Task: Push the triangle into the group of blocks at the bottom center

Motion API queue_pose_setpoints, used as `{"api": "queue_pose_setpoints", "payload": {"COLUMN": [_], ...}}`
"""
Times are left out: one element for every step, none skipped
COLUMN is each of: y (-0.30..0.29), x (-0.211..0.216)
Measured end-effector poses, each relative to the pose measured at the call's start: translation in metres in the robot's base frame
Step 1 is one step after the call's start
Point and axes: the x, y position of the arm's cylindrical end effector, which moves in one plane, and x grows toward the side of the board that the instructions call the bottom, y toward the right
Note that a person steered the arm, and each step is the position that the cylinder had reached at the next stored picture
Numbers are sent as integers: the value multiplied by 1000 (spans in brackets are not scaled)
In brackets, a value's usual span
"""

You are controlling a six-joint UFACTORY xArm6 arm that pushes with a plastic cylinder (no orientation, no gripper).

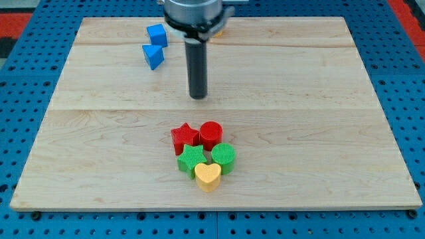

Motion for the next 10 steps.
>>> {"api": "queue_pose_setpoints", "payload": {"y": [-6,-17,-32,-40,-84,-114,-102,-70,-58,-27], "x": [-60,-98,-100,-121,-145,-122,-78,-50,-57,-58]}}
